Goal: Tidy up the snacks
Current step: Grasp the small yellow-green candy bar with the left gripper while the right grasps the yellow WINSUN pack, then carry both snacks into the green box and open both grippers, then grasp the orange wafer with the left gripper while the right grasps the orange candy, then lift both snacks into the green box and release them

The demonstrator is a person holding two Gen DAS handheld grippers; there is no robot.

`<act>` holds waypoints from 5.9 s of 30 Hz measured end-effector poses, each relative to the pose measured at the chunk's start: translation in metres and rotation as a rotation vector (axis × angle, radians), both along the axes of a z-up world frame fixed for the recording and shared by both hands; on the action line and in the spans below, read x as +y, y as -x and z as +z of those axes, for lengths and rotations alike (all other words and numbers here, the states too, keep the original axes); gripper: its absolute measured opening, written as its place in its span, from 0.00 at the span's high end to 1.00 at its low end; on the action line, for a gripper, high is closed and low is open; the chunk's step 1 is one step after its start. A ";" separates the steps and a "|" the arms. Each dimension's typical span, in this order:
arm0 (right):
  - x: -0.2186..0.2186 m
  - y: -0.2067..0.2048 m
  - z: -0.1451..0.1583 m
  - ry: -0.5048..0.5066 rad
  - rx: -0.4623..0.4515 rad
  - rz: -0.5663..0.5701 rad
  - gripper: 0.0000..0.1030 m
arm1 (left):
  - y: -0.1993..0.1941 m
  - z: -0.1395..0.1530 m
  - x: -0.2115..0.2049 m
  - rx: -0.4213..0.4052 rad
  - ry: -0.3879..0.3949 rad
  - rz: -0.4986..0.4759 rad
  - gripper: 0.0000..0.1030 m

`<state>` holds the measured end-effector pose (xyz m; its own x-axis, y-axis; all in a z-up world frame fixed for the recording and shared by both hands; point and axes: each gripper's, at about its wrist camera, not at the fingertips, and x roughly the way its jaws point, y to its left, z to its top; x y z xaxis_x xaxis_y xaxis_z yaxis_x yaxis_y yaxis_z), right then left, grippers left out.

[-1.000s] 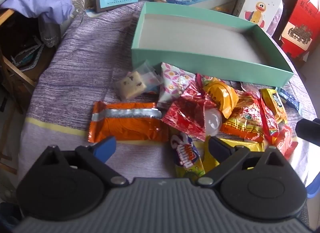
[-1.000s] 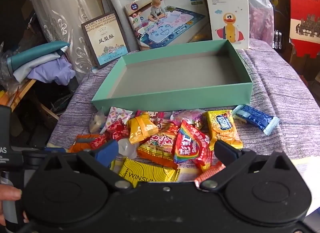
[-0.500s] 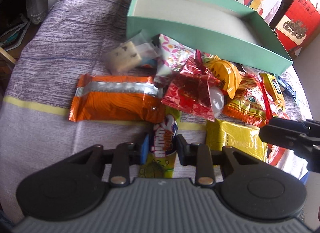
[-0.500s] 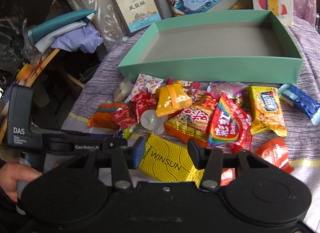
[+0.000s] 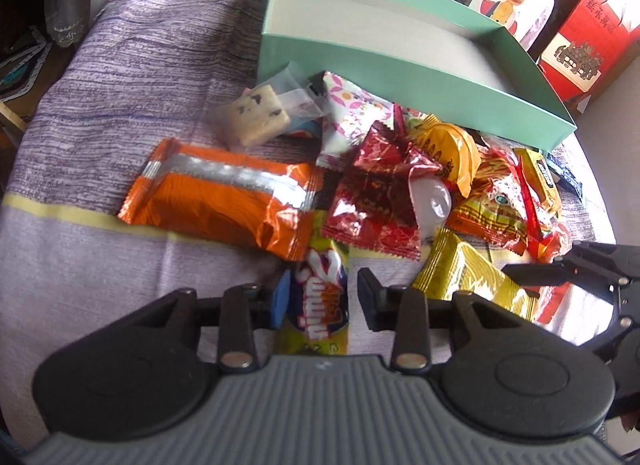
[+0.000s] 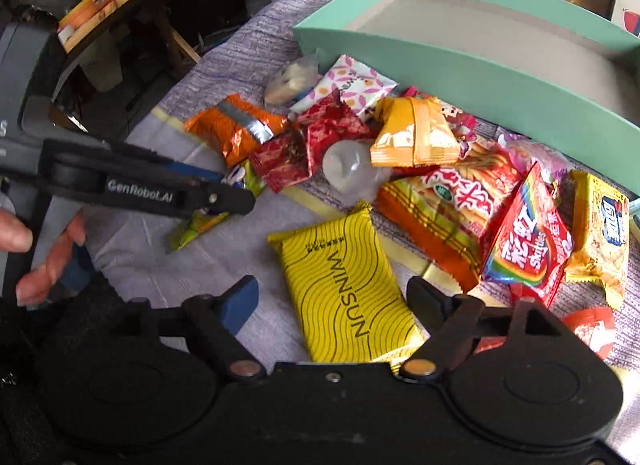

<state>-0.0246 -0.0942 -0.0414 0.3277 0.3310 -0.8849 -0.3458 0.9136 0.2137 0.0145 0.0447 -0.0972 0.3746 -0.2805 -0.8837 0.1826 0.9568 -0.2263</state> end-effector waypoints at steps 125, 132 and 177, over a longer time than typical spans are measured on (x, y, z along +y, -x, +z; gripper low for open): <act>-0.019 -0.065 -0.021 -0.152 -0.033 -0.273 0.62 | -0.042 0.015 0.079 0.089 -0.081 0.450 0.04; -0.039 -0.060 -0.013 -0.149 -0.067 -0.304 0.62 | -0.061 0.002 0.036 0.028 -0.179 0.305 0.44; -0.169 -0.237 0.010 -0.047 -0.243 -0.581 0.62 | -0.246 0.040 -0.108 -0.191 -0.038 -0.107 0.57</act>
